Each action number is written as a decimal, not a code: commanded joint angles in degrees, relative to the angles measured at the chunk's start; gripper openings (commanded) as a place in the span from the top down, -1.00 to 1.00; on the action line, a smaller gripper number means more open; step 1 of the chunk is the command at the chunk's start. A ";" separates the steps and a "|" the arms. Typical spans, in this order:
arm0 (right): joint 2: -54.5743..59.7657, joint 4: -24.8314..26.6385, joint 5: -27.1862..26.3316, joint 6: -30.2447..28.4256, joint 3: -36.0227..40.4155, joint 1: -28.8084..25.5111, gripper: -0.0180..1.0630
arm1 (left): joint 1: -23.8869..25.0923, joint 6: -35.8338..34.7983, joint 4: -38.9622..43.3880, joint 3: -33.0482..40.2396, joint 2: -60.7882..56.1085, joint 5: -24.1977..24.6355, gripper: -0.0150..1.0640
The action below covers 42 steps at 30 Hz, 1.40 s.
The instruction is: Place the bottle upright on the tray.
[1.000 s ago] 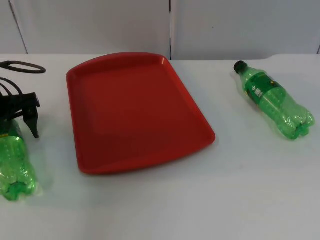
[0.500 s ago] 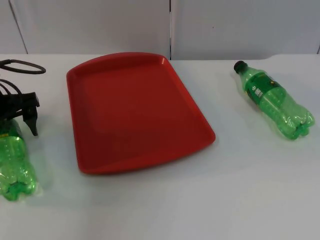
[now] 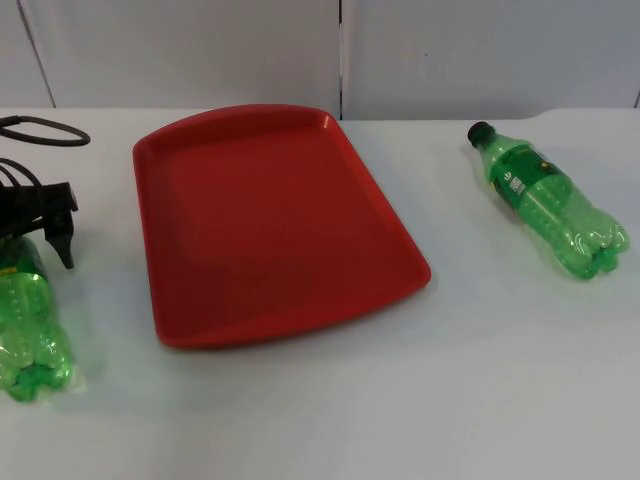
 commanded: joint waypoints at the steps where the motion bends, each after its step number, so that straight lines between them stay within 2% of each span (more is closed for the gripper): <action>1: -0.25 0.08 -0.21 0.03 0.08 -0.38 -0.98 | -0.38 -0.49 0.49 -0.17 -0.01 -0.68 -0.97; 7: -0.25 0.08 -0.21 0.03 0.08 -0.38 -0.98 | -0.38 -0.49 0.15 -0.17 -0.01 -0.57 -0.93; 11: -0.25 0.08 -0.21 0.03 0.08 -0.38 -0.98 | -0.38 -0.49 -0.17 -0.17 -0.01 0.35 -0.57; 12: -0.25 0.08 -0.21 0.03 0.08 -0.38 -0.98 | -0.38 -0.49 -0.17 -0.17 -0.01 0.35 -0.57; 16: -0.25 0.08 -0.21 0.03 0.08 -0.38 -0.98 | -0.38 -0.49 -1.32 -0.17 -0.01 0.44 -0.12; 17: -0.25 0.08 -0.21 0.03 0.08 -0.38 -0.98 | -0.38 -0.49 -1.32 -0.17 -0.01 0.44 0.05; 18: -0.25 0.08 -0.21 0.03 0.08 -0.38 -0.98 | -0.38 -0.49 -1.32 -0.17 -0.01 0.44 0.05; 22: -0.25 0.08 -0.21 0.03 0.08 -0.38 -0.98 | -0.38 -0.49 -1.91 -0.17 -0.01 0.57 0.86; 23: -0.25 0.08 -0.21 0.03 0.08 -0.38 -0.98 | -0.38 -0.49 -1.91 -0.17 -0.01 0.57 0.86; 24: -0.25 0.08 -0.21 0.03 0.08 -0.38 -0.98 | -0.38 -0.49 -2.20 -0.17 -0.01 0.44 0.97; 34: -0.25 0.08 -0.21 0.03 0.08 -0.38 -0.98 | -0.38 -1.43 -4.17 -0.17 -0.54 0.76 0.97; 42: -0.25 0.08 -0.21 0.03 0.08 -0.38 -0.98 | -0.38 5.06 -9.06 -0.30 -7.24 0.79 0.97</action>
